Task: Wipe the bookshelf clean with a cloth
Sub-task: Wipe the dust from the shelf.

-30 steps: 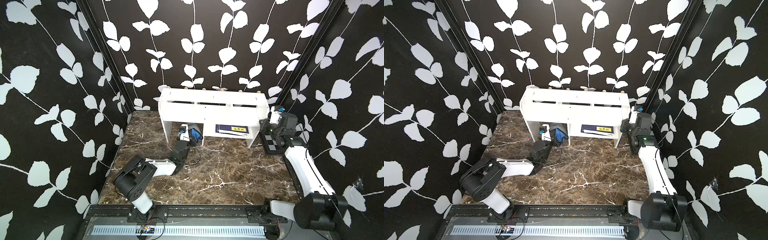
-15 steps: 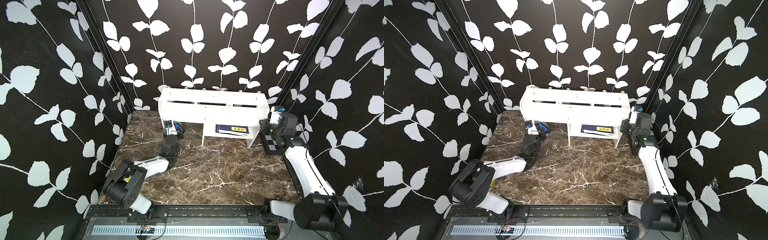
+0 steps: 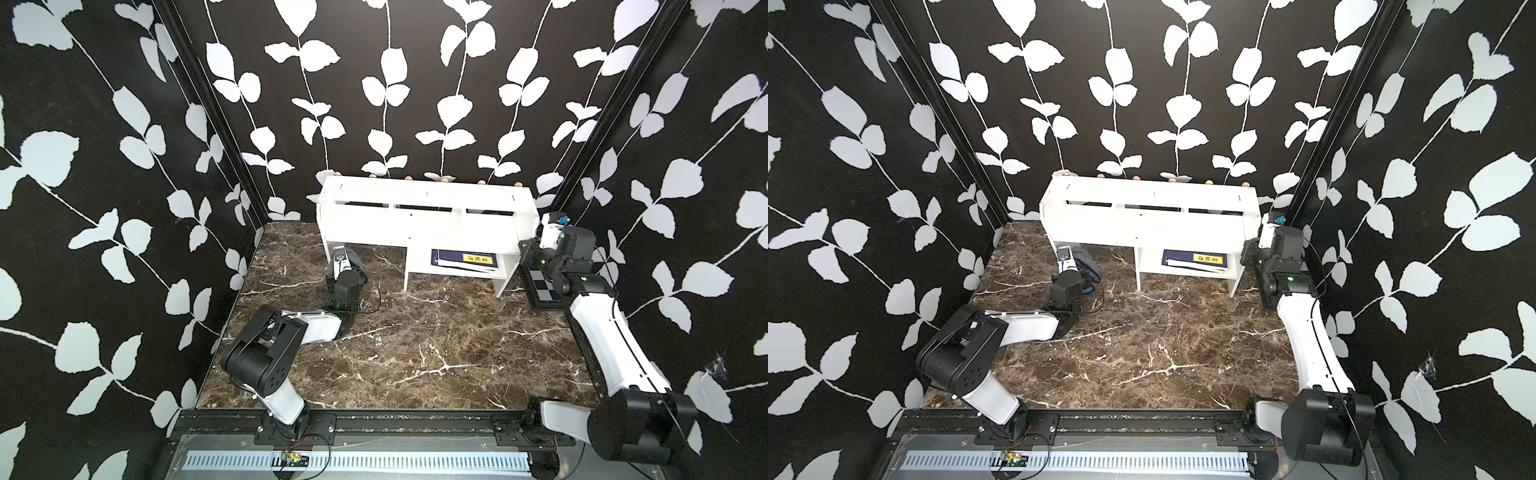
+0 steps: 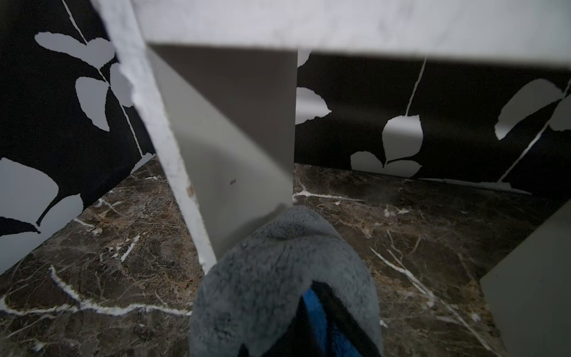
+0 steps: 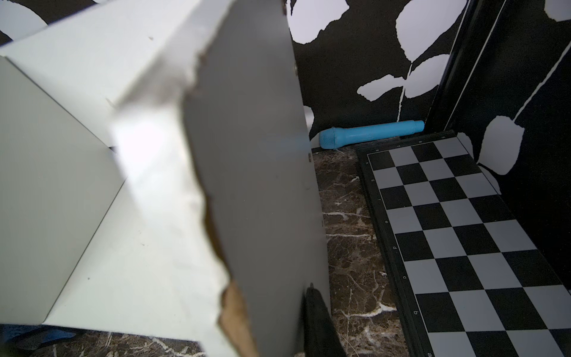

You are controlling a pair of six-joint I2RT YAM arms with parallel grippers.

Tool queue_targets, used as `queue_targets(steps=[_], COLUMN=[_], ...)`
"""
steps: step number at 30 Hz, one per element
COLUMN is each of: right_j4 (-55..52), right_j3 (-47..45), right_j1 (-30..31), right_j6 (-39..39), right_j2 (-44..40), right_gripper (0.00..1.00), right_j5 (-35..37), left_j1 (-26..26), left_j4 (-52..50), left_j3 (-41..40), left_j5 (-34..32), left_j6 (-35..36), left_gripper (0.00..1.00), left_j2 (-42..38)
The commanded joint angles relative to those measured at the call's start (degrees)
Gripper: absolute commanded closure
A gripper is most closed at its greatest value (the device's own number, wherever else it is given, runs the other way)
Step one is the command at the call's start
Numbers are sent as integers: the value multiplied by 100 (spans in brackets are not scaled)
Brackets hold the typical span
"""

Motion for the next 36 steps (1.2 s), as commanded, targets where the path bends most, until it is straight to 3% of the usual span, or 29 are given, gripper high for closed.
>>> queue_targets(steps=[1, 6, 15, 26, 32, 35, 36], right_j4=[769, 792, 867, 1125, 948, 753, 673], right_j3=[90, 38, -3, 47, 106, 103, 76], right_j1=[-45, -45, -69, -353, -352, -331, -308], right_j6=[1057, 1041, 1043, 1355, 1365, 1397, 1412], right_j2=[-401, -329, -197, 51, -32, -136, -176], right_gripper=[100, 100, 100, 100, 100, 63, 55], right_j5=[-816, -775, -731, -1100, -1157, -1072, -998], left_j1=[35, 34, -290, -348, -410, -414, -414], left_j4=[-273, -186, 723, 1305, 509, -19, -290], left_j3=[162, 233, 294, 17, -21, 60, 118], left_j5=[42, 352, 1643, 3340, 3325, 3331, 3377], left_j6=[-212, -422, -618, -968, -804, -714, -680], left_gripper=[100, 100, 100, 100, 100, 100, 100], left_j2=[174, 409, 375, -268, -997, -1394, -1557])
